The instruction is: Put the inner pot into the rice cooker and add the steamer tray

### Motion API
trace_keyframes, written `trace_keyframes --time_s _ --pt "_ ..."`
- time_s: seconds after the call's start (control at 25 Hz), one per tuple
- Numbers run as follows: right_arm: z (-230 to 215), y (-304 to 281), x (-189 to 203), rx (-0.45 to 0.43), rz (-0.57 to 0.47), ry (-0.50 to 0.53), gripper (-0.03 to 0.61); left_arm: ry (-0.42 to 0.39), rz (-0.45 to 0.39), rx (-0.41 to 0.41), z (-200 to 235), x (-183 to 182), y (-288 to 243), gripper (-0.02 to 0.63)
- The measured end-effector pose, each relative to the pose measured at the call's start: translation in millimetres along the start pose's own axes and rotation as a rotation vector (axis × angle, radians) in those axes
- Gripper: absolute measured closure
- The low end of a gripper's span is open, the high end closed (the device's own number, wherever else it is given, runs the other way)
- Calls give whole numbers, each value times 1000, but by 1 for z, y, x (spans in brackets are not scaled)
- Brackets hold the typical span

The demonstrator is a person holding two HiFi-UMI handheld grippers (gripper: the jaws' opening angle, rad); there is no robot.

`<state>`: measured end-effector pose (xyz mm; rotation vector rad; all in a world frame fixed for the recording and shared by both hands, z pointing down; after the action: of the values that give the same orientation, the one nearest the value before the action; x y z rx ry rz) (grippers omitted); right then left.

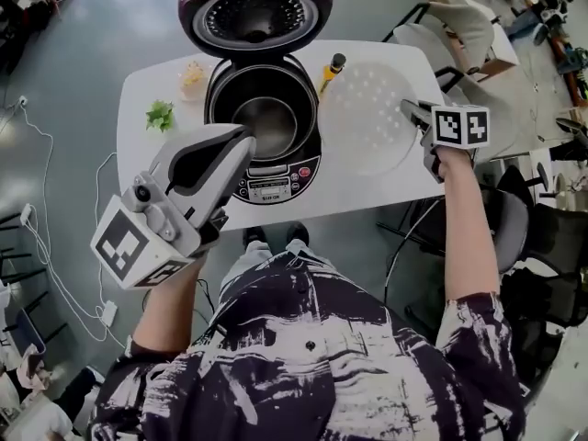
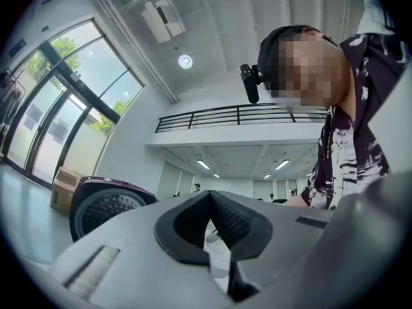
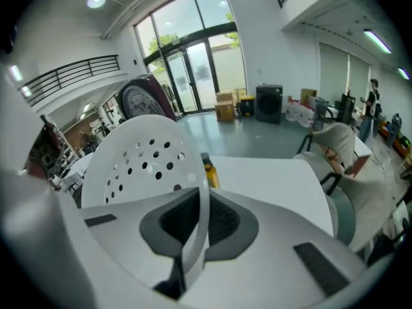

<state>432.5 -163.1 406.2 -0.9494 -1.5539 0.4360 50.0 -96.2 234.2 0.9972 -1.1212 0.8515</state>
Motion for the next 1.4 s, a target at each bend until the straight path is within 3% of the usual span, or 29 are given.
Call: trace_keyframes --time_s 0.24,0.44,0.76,1.08,1.4 --pt "101 -43 -82 -99 -35 174 577 -21 -26 -64 12 -17 38 609" --pt "145 -110 -82 -111 77 206 577 -33 -40 -126 19 -24 78 609" --pt "147 -170 -56 -54 237 195 576 -34 -47 -204 29 -25 111 609" --pt "152 -189 -43 26 268 239 577 -22 -47 -207 35 -22 117 609" --pt "155 -194 -35 109 282 353 575 -15 -47 -191 37 -21 115 609"
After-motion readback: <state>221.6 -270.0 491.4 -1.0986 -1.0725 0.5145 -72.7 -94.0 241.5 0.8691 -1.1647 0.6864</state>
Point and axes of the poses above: the fingertips, and each gripper's own axes: y backward along the fingers, z to its left, x out of its underside, the point moved 5 cm from there along y, backward along the fingers, and after that the axes turned 1 degree about -y, right-handed, at the moved point
